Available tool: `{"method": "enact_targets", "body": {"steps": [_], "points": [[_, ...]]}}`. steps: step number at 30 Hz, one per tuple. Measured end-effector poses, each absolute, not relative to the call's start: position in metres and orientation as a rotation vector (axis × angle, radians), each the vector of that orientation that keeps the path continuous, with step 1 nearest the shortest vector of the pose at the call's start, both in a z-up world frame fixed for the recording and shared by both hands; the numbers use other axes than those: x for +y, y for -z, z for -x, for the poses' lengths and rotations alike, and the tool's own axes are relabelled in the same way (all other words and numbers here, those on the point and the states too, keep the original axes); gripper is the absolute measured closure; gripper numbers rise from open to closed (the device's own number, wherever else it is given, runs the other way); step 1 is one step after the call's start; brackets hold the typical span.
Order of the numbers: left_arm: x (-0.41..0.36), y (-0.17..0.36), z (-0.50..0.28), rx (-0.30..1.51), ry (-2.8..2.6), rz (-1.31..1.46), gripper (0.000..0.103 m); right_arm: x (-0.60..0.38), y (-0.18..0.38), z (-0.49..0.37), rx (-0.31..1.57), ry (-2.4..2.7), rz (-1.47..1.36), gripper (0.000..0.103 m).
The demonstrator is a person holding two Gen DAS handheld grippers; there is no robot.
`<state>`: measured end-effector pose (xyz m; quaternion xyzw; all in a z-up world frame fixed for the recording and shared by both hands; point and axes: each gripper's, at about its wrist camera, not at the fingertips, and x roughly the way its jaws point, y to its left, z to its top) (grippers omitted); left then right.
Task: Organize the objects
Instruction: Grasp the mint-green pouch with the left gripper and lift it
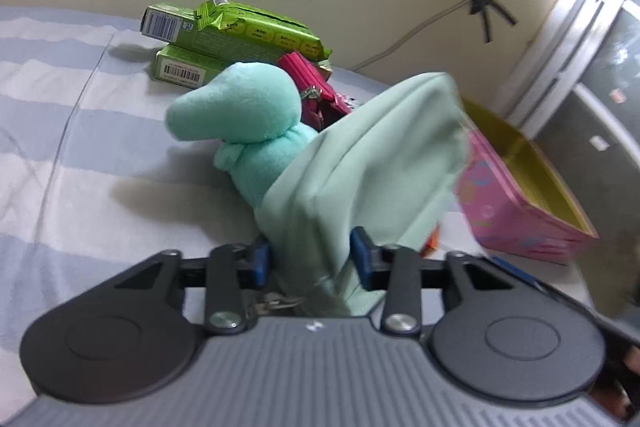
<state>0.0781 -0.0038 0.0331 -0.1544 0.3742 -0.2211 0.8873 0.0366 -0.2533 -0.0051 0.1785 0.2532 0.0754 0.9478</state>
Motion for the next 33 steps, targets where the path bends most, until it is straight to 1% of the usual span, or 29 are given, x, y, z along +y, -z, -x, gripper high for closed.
{"method": "enact_targets", "body": {"steps": [1, 3, 7, 8, 10, 11, 12, 13, 14, 19, 20, 21, 22, 23, 24, 25, 27, 29, 33], "points": [[0.005, -0.038, -0.075, 0.778, 0.469, 0.328, 0.068, -0.252, 0.004, -0.038, 0.514, -0.152, -0.359, 0.023], [0.023, -0.04, -0.065, 0.766, 0.464, 0.329, 0.069, -0.251, 0.001, -0.04, 0.506, -0.158, -0.362, 0.023], [0.064, -0.028, -0.045, 0.796, 0.454, 0.337, 0.068, -0.248, -0.008, -0.051, 0.472, -0.166, -0.347, 0.021], [0.074, -0.026, -0.042, 0.801, 0.462, 0.346, 0.066, -0.248, -0.011, -0.055, 0.472, -0.171, -0.35, 0.02], [0.087, -0.024, -0.036, 0.809, 0.447, 0.344, 0.059, -0.242, -0.015, -0.072, 0.492, -0.198, -0.367, 0.02], [0.091, -0.021, -0.035, 0.806, 0.422, 0.329, 0.051, -0.239, -0.015, -0.078, 0.504, -0.214, -0.379, 0.02], [0.094, -0.021, -0.034, 0.797, 0.385, 0.314, 0.046, -0.234, -0.014, -0.084, 0.517, -0.233, -0.39, 0.02], [0.097, -0.022, -0.033, 0.782, 0.35, 0.307, 0.036, -0.228, -0.013, -0.089, 0.527, -0.254, -0.396, 0.02], [0.101, -0.023, -0.034, 0.769, 0.336, 0.311, 0.029, -0.226, -0.014, -0.094, 0.535, -0.272, -0.398, 0.02], [0.101, -0.022, -0.034, 0.755, 0.343, 0.349, 0.028, -0.196, -0.007, -0.108, 0.567, -0.323, -0.378, 0.022], [0.099, -0.019, -0.034, 0.761, 0.337, 0.343, 0.03, -0.192, -0.007, -0.113, 0.575, -0.336, -0.373, 0.029], [0.095, -0.016, -0.036, 0.774, 0.323, 0.338, 0.032, -0.19, -0.006, -0.115, 0.584, -0.342, -0.372, 0.033], [0.092, -0.012, -0.038, 0.79, 0.319, 0.335, 0.041, -0.189, -0.006, -0.114, 0.588, -0.335, -0.369, 0.037], [0.09, -0.011, -0.038, 0.789, 0.318, 0.334, 0.047, -0.189, -0.008, -0.114, 0.589, -0.328, -0.366, 0.046], [0.087, -0.012, -0.036, 0.784, 0.316, 0.325, 0.051, -0.19, -0.01, -0.108, 0.58, -0.311, -0.351, 0.056], [0.086, -0.011, -0.034, 0.782, 0.318, 0.312, 0.053, -0.193, -0.013, -0.101, 0.573, -0.305, -0.339, 0.06], [0.08, -0.013, -0.033, 0.778, 0.306, 0.273, 0.053, -0.203, -0.016, -0.085, 0.584, -0.299, -0.327, 0.069], [0.072, -0.016, -0.033, 0.771, 0.302, 0.229, 0.054, -0.216, -0.016, -0.066, 0.615, -0.327, -0.346, 0.083], [0.051, -0.02, -0.032, 0.757, 0.307, 0.136, 0.054, -0.23, -0.014, -0.027, 0.615, -0.319, -0.366, 0.085]]}}
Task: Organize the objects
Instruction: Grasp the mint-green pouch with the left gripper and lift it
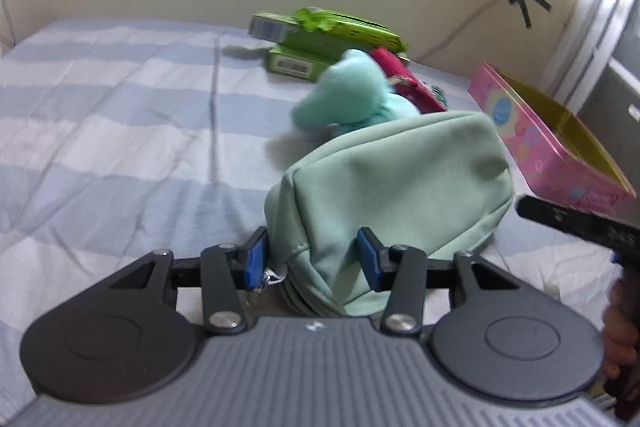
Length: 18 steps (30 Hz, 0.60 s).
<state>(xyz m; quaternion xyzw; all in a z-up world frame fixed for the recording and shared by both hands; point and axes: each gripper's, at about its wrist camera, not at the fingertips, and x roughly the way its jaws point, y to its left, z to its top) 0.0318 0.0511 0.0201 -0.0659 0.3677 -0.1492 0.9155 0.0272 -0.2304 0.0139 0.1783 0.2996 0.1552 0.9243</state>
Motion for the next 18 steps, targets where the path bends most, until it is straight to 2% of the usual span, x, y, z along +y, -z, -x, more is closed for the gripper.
{"method": "enact_targets", "body": {"steps": [5, 8, 12, 18], "points": [[0.026, -0.021, -0.032, 0.741, 0.248, 0.028, 0.043, -0.237, -0.013, 0.002, 0.574, -0.245, -0.342, 0.082], [0.019, -0.021, -0.027, 0.722, 0.213, -0.02, 0.041, -0.244, -0.01, 0.002, 0.578, -0.224, -0.391, 0.081], [0.007, -0.025, -0.014, 0.699, 0.159, -0.073, 0.041, -0.246, -0.002, 0.001, 0.581, -0.212, -0.423, 0.073], [0.006, -0.027, -0.012, 0.704, 0.144, -0.082, 0.04, -0.246, 0.007, -0.014, 0.607, -0.216, -0.44, 0.069]]}}
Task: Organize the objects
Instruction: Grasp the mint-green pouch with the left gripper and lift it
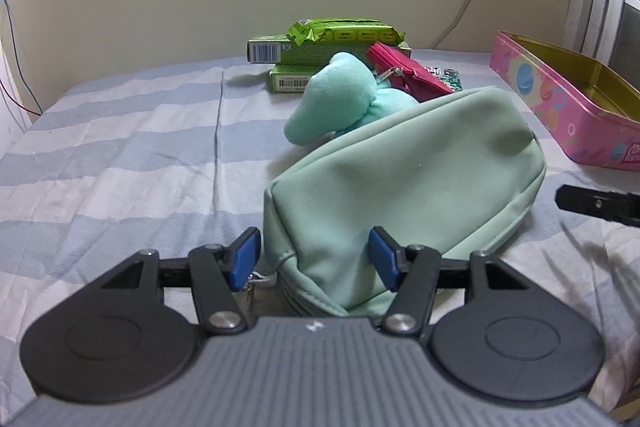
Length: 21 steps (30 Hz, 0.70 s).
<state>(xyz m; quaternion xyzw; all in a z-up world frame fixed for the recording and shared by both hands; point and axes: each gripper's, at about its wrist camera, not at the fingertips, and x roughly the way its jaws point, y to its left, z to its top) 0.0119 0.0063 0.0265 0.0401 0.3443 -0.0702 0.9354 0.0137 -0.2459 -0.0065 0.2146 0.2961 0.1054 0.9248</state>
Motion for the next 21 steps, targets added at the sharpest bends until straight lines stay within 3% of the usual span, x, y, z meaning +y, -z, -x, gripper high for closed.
{"method": "enact_targets", "body": {"steps": [21], "points": [[0.007, -0.026, -0.018, 0.71, 0.145, -0.107, 0.037, -0.237, 0.018, -0.055, 0.664, -0.267, -0.48, 0.053]]}}
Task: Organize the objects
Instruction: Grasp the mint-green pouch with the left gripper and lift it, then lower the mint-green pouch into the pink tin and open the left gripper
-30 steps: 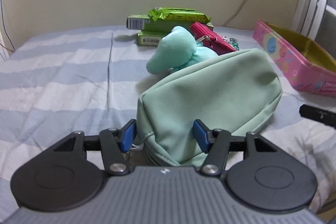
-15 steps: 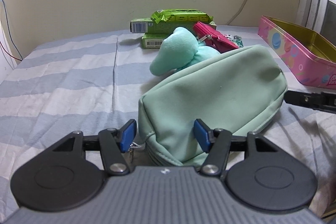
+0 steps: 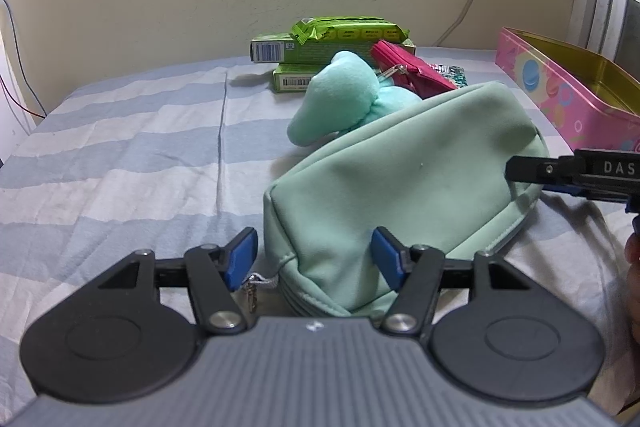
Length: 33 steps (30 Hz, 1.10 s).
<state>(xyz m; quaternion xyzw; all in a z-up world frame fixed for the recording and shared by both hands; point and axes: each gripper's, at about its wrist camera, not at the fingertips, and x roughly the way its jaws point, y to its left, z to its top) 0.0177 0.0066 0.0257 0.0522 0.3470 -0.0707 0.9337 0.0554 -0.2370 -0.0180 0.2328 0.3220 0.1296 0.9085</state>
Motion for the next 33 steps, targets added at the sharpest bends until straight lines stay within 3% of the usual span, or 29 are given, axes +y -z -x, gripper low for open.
{"method": "enact_targets", "body": {"steps": [6, 10, 20, 33], "points": [[0.006, -0.028, -0.018, 0.696, 0.163, -0.129, 0.046, -0.225, 0.01, -0.049, 0.61, -0.233, -0.387, 0.07], [0.009, -0.044, -0.02, 0.676, 0.206, -0.061, 0.056, -0.227, -0.008, -0.027, 0.5, -0.191, -0.32, 0.072], [-0.11, -0.091, -0.051, 0.516, 0.407, -0.151, 0.056, -0.312, -0.053, 0.02, 0.243, 0.037, -0.31, 0.072], [-0.27, -0.087, -0.09, 0.461, 0.54, -0.277, 0.051, -0.455, -0.024, 0.012, 0.23, 0.284, -0.502, 0.071]]}}
